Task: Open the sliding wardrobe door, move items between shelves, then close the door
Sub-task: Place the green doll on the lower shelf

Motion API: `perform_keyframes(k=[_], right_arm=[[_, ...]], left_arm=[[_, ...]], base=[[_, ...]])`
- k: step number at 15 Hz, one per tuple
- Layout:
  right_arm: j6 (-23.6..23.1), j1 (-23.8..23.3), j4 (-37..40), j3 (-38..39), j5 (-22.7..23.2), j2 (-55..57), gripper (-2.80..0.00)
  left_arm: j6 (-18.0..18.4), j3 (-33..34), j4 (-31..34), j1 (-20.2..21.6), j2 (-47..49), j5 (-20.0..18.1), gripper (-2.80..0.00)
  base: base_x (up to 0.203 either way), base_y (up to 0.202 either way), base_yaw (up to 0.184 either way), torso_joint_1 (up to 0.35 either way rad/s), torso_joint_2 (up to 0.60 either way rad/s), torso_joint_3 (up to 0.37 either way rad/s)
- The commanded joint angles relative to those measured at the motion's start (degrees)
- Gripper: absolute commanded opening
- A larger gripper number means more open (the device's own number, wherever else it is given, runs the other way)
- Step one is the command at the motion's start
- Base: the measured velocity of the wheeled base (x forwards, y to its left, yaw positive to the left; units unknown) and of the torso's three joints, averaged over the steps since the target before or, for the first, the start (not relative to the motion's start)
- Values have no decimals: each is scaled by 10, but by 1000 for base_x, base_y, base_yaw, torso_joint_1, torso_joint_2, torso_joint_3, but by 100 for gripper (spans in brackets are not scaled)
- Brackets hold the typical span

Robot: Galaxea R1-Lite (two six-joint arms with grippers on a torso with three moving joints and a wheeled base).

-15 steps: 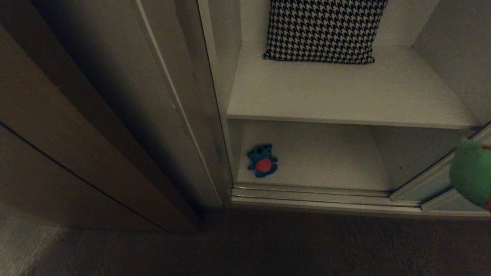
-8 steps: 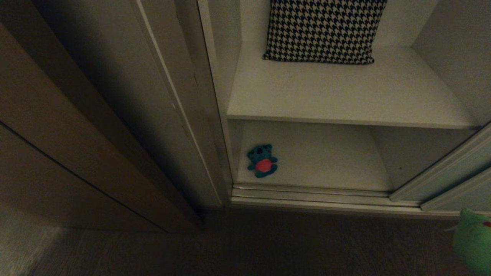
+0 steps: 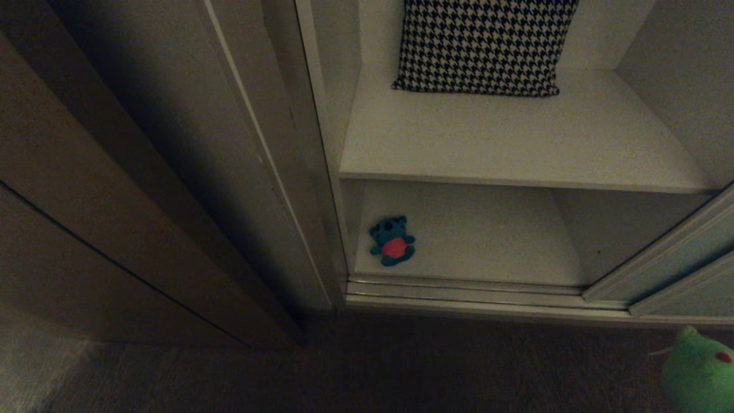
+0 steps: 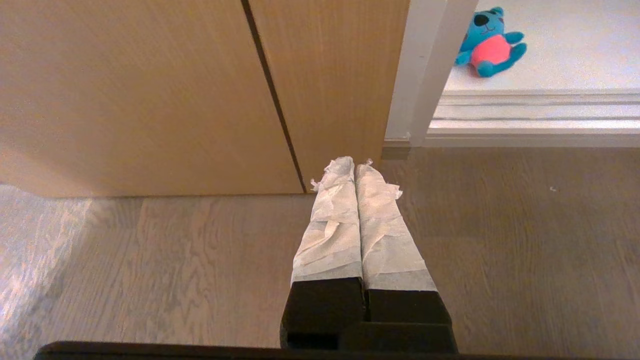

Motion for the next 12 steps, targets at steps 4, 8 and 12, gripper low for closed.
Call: perform_keyframes(k=[4, 8, 12], right_arm=[[-3, 0, -101, 75, 4, -39, -280], [-10, 0, -98, 75, 4, -40, -280], [3, 0, -99, 75, 5, -39, -280]], left_arm=[[0, 0, 0, 0, 1, 0, -280], [0, 0, 0, 0, 1, 0, -280], [0, 0, 0, 0, 1, 0, -280]], base=[[0, 0, 0, 0, 0, 0], [0, 0, 0, 0, 0, 0], [0, 0, 0, 0, 0, 0]])
